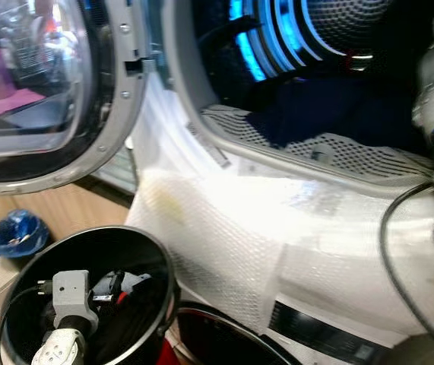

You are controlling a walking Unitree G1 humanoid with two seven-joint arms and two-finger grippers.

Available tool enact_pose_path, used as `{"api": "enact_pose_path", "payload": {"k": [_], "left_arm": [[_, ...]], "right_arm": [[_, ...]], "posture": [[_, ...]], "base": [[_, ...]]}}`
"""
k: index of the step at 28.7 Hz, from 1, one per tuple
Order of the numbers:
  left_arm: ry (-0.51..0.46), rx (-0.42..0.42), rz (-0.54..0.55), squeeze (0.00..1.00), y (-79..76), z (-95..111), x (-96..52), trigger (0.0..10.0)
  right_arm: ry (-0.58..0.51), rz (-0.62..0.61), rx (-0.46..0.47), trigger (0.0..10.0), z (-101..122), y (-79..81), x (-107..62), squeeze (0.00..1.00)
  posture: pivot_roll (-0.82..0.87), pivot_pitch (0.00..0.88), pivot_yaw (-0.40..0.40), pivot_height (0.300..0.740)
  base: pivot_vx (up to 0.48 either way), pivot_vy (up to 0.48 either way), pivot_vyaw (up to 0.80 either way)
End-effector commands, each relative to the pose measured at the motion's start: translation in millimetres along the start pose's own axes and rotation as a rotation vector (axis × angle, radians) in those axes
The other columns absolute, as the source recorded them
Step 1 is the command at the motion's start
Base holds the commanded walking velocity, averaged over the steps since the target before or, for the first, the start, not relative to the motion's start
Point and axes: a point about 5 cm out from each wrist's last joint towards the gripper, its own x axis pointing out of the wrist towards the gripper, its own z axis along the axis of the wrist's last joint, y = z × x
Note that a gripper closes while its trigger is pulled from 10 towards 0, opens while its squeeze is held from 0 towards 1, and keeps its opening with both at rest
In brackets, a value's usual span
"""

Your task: Clothes washing

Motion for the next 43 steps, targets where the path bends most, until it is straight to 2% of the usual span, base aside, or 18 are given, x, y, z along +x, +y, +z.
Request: {"api": "enact_pose_path", "payload": {"k": [1, 2, 4, 10, 14, 15, 16, 19, 21, 23, 24, 27, 30, 34, 37, 41, 43], "left_arm": [[0.033, -0.011, -0.018, 0.0, -0.9, -4.3, -1.6, 10.0], [0.033, -0.011, -0.018, 0.0, -0.9, -4.3, -1.6, 10.0], [0.034, -0.011, -0.026, 0.0, -2.2, -4.2, -1.3, 10.0], [0.036, -0.01, -0.028, 0.0, -1.7, -3.5, -0.6, 10.0], [0.039, -0.012, -0.032, 0.0, -2.2, -3.6, -0.6, 10.0], [0.039, -0.012, -0.033, 0.0, -2.4, -3.6, -0.5, 10.0], [0.04, -0.012, -0.036, 0.0, -3.0, -3.7, -0.4, 10.0], [0.043, -0.012, -0.047, 0.0, -5.4, -3.3, 1.4, 10.0], [0.047, -0.008, -0.055, 0.0, -6.4, -3.4, 2.0, 10.0], [0.049, -0.009, -0.059, 0.0, -7.3, -3.9, 2.1, 10.0], [0.053, -0.008, -0.064, 0.0, -8.2, -4.7, 2.4, 10.0], [0.059, -0.006, -0.078, 0.0, -10.4, -5.6, 3.0, 10.0], [0.065, 0.012, -0.099, 0.0, -13.0, -6.3, 3.3, 10.0], [0.073, 0.011, -0.107, 0.0, -15.4, -7.9, 3.4, 10.0], [0.086, 0.009, -0.121, 0.0, -19.5, -11.1, 2.8, 10.0], [0.101, 0.008, -0.14, 0.0, -25.7, -15.1, 1.0, 10.0], [0.104, 0.006, -0.143, 0.0, -27.4, -16.3, 0.6, 10.0]], "right_arm": [[0.155, 0.064, -0.03, 10.0, -41.1, 6.8, -10.2, 1.0], [0.155, 0.064, -0.03, 10.0, -41.1, 6.8, -10.2, 1.0], [0.14, 0.084, 0.036, 10.0, -44.3, 10.9, -12.3, 1.0], [0.116, 0.184, -0.022, 10.0, -39.2, 23.7, -12.6, 1.0], [0.117, 0.171, 0.006, 10.0, -35.3, 19.8, -10.6, 1.0], [0.115, 0.168, 0.017, 10.0, -34.1, 18.9, -10.1, 0.1], [0.114, 0.168, 0.018, 10.0, -32.0, 18.2, -9.3, 0.0], [0.12, 0.17, 0.017, 10.0, -18.7, 15.5, -4.4, 0.0], [0.123, 0.178, -0.016, 10.0, -15.3, 15.6, -3.3, 0.0], [0.09, 0.189, -0.039, 10.0, -2.3, 16.0, -0.3, 0.0], [0.053, 0.202, -0.031, 10.0, 10.9, 16.4, 2.2, 0.0], [0.029, 0.224, -0.06, 10.0, 22.5, 17.7, 4.1, 0.0], [0.046, 0.314, -0.124, 10.0, 22.7, 24.4, 2.9, 0.0], [0.057, 0.371, -0.166, 10.0, 25.4, 26.3, 2.5, 0.0], [0.077, 0.425, -0.187, 10.0, 29.9, 25.3, 2.6, 0.0], [0.129, 0.471, -0.294, 10.0, 21.3, 18.1, 0.8, 0.0], [0.143, 0.477, -0.31, 10.0, 17.7, 14.1, 0.2, 0.0]], "posture": [[0.08, 0.012, -0.01, 0.74], [0.08, 0.012, -0.01, 0.74], [0.08, 0.014, -0.007, 0.74], [0.07, 0.016, -0.004, 0.74], [0.07, 0.016, -0.004, 0.74], [0.06, 0.018, 0.003, 0.74], [0.06, 0.018, 0.003, 0.74], [0.05, 0.016, 0.002, 0.74], [0.03, 0.017, 0.004, 0.74], [0.02, 0.018, 0.006, 0.74], [0.01, 0.016, 0.006, 0.74], [0.0, 0.018, 0.008, 0.74], [-0.01, 0.019, 0.004, 0.74], [-0.02, 0.02, 0.001, 0.74], [-0.05, 0.025, -0.007, 0.74], [-0.08, 0.035, -0.014, 0.74], [-0.09, 0.038, -0.018, 0.74]], "base": [[0.0, 0.0, 0.0], [0.0, 0.0, 0.0], [0.0, 0.0, 0.0], [0.0, 0.0, 0.0], [0.0, 0.0, 0.0], [0.0, 0.0, 0.0], [0.0, 0.0, 0.0], [0.0, 0.0, 0.0], [0.0, 0.0, 0.0], [0.0, 0.0, 0.0], [0.0, 0.0, 0.0], [0.0, 0.0, 0.0], [0.0, 0.0, 0.0], [0.0, 0.0, 0.0], [0.0, 0.0, 0.0], [0.0, 0.0, 0.0], [0.0, 0.0, 0.0]]}}
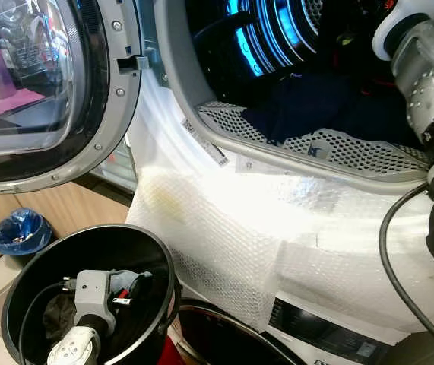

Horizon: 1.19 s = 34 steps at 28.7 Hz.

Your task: Clothes washing

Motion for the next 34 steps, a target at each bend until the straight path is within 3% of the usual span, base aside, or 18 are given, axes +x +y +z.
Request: {"api": "enact_pose_path", "payload": {"k": [1, 8, 12, 15, 19, 23, 24, 26, 28, 31, 34], "left_arm": [[0.058, -0.003, -0.022, 0.0, -7.1, -11.7, -2.7, 10.0], [0.079, -0.007, -0.044, 0.0, -14.7, -16.9, -2.3, 10.0], [0.082, -0.007, -0.051, 0.0, -17.4, -17.5, -2.1, 10.0], [0.089, -0.008, -0.05, 0.0, -16.5, -18.7, -1.4, 10.0], [0.091, -0.01, -0.047, 0.0, -16.4, -19.1, -0.8, 10.0], [0.097, -0.017, -0.045, 0.0, -18.1, -21.0, 0.4, 10.0], [0.097, -0.021, -0.045, 0.0, -19.2, -21.0, 1.6, 10.0], [0.097, -0.022, -0.045, 0.0, -19.7, -21.0, 2.1, 10.0], [0.091, -0.026, -0.044, 0.0, -21.1, -19.9, 3.8, 10.0], [0.089, -0.027, -0.048, 0.0, -22.6, -19.9, 4.8, 10.0], [0.088, -0.029, -0.048, 0.0, -23.9, -20.1, 5.0, 10.0]], "right_arm": [[0.018, 0.012, -0.046, 10.0, -1.4, -10.0, -5.4, 0.0], [0.043, -0.033, -0.075, 10.0, -1.1, -38.7, -21.4, 0.0], [0.067, -0.067, -0.052, 10.0, -9.4, -47.2, -29.6, 0.0], [0.084, -0.136, 0.058, 10.0, -9.8, -51.5, -40.7, 0.0], [0.125, -0.192, 0.128, 10.0, -7.9, -46.0, -48.7, 0.0], [0.145, -0.094, 0.328, 10.0, -7.7, -6.4, -59.3, 0.0], [0.144, -0.014, 0.454, 10.0, -6.4, 19.3, -64.8, 0.0], [0.143, 0.005, 0.492, 10.0, -5.8, 26.5, -67.5, 0.0], [0.109, 0.013, 0.576, 10.0, -1.0, 52.6, -73.4, 0.0], [0.134, 0.021, 0.589, 10.0, 0.2, 66.9, -81.0, 0.0], [0.134, 0.025, 0.587, 10.0, -0.7, 65.3, -85.0, 0.0]], "posture": [[-0.09, 0.04, -0.02, 0.74], [-0.11, 0.051, -0.026, 0.74], [-0.12, 0.053, -0.026, 0.74], [-0.13, 0.051, -0.031, 0.74], [-0.15, 0.052, -0.035, 0.74], [-0.17, 0.054, -0.039, 0.74], [-0.18, 0.057, -0.038, 0.74], [-0.19, 0.055, -0.039, 0.74], [-0.19, 0.054, -0.04, 0.74], [-0.19, 0.055, -0.043, 0.74], [-0.18, 0.056, -0.047, 0.74]], "base": [[0.0, 0.0, 0.0], [0.0, 0.0, 0.0], [0.0, 0.0, 0.0], [0.0, 0.0, 0.0], [0.0, 0.0, 0.0], [0.0, 0.0, 0.0], [0.0, 0.0, 0.0], [0.0, 0.0, 0.0], [0.0, 0.0, 0.0], [0.0, 0.0, 0.0], [0.0, 0.0, 0.0]]}}
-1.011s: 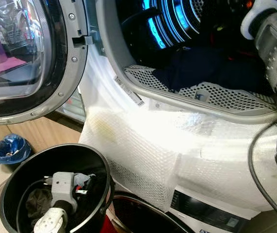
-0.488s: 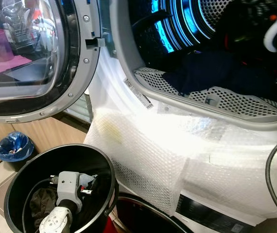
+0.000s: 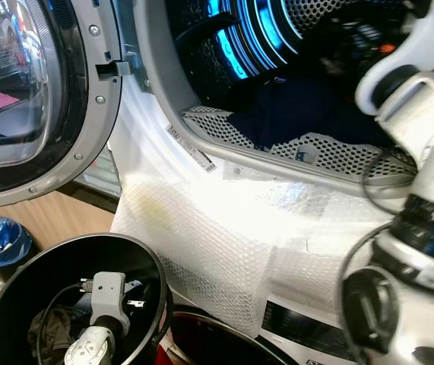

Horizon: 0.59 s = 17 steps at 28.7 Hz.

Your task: Clothes washing

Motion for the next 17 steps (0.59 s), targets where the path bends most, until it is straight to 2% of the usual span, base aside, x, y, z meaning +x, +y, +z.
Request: {"api": "enact_pose_path", "payload": {"k": [1, 7, 8, 9, 10, 11, 13, 14, 15, 17], "left_arm": [[0.04, 0.008, -0.015, 0.0, -5.2, -10.1, -2.8, 10.0], [0.04, 0.007, -0.015, 0.0, -5.2, -10.3, -2.5, 10.0], [0.041, 0.007, -0.015, 0.0, -5.2, -10.8, -2.6, 10.0], [0.048, 0.014, -0.019, 0.0, -4.5, -12.2, -3.5, 10.0], [0.049, 0.017, -0.023, 0.0, -4.2, -12.3, -3.6, 10.0], [0.05, 0.02, -0.025, 0.0, -3.8, -12.2, -3.7, 10.0], [0.05, 0.02, -0.025, 0.0, -3.8, -12.2, -3.7, 10.0], [0.05, 0.023, -0.027, 0.0, -3.4, -12.1, -3.6, 10.0], [0.05, 0.023, -0.027, 0.0, -3.4, -12.1, -3.6, 10.0], [0.05, 0.027, -0.031, 0.0, -3.4, -11.3, -2.5, 10.0]], "right_arm": [[-0.013, -0.017, -0.003, 10.0, 3.6, -4.1, -5.4, 0.0], [-0.004, -0.026, 0.012, 10.0, 2.8, -2.6, -10.1, 0.0], [-0.049, -0.03, -0.013, 10.0, 8.4, -10.6, -15.7, 0.0], [-0.153, 0.08, -0.071, 10.0, 24.7, -21.3, -42.2, 0.0], [-0.163, 0.079, -0.142, 10.0, 27.8, -28.1, -51.9, 0.0], [-0.158, 0.071, -0.187, 10.0, 28.3, -31.5, -56.5, 0.0], [-0.158, 0.071, -0.187, 10.0, 28.3, -31.5, -56.5, 0.0], [-0.187, 0.06, -0.233, 10.0, 30.1, -35.1, -60.5, 0.0], [-0.187, 0.06, -0.233, 10.0, 30.1, -35.1, -60.5, 0.0], [-0.285, 0.069, -0.326, 10.0, 37.5, -33.2, -66.9, 0.0]], "posture": [[-0.18, 0.056, -0.047, 0.74], [-0.18, 0.056, -0.047, 0.74], [-0.18, 0.059, -0.049, 0.74], [-0.19, 0.063, -0.041, 0.74], [-0.19, 0.062, -0.037, 0.74], [-0.19, 0.064, -0.036, 0.74], [-0.19, 0.064, -0.036, 0.74], [-0.19, 0.065, -0.034, 0.74], [-0.19, 0.065, -0.034, 0.74], [-0.2, 0.062, -0.033, 0.74]], "base": [[0.0, 0.0, 0.0], [0.0, 0.0, 0.0], [0.0, 0.0, 0.0], [0.0, 0.0, 0.0], [0.0, 0.0, 0.0], [0.0, 0.0, 0.0], [0.0, 0.0, 0.0], [0.0, 0.0, 0.0], [0.0, 0.0, 0.0], [0.0, 0.0, 0.0]]}}
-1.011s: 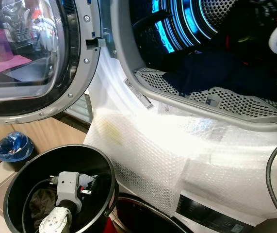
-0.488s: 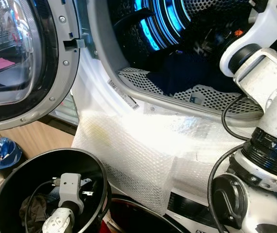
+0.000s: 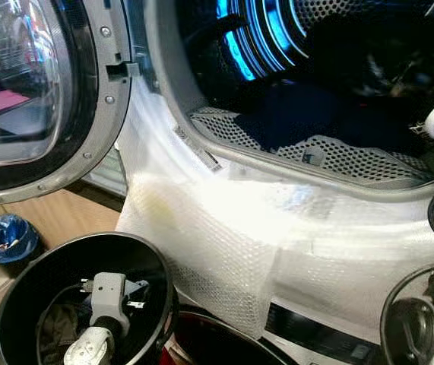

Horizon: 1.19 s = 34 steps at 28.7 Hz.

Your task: Clothes washing

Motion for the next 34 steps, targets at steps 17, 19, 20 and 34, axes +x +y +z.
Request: {"api": "enact_pose_path", "payload": {"k": [17, 19, 20, 34], "left_arm": [[0.017, 0.013, 0.01, 0.0, -1.1, -6.7, -3.6, 10.0], [0.017, 0.013, 0.01, 0.0, -1.2, -6.7, -3.6, 10.0], [0.016, 0.013, 0.01, 0.0, -1.2, -6.7, -3.6, 10.0], [-0.009, 0.008, 0.029, 0.0, -0.3, -2.9, -2.6, 10.0]], "right_arm": [[-0.175, 0.554, -0.215, 10.0, 1.2, 79.7, -16.2, 0.0], [-0.182, 0.553, -0.219, 10.0, 0.7, 79.9, -15.5, 0.0], [-0.185, 0.551, -0.22, 10.0, 0.5, 79.9, -15.0, 0.0], [-0.379, -0.379, -0.41, 10.0, 53.2, -13.5, 35.4, 0.0]], "posture": [[-0.16, 0.062, -0.051, 0.74], [-0.16, 0.062, -0.051, 0.74], [-0.16, 0.062, -0.051, 0.74], [-0.14, 0.062, -0.06, 0.74]], "base": [[0.0, 0.0, 0.0], [0.0, 0.0, 0.0], [0.0, 0.0, 0.0], [0.0, 0.0, 0.0]]}}
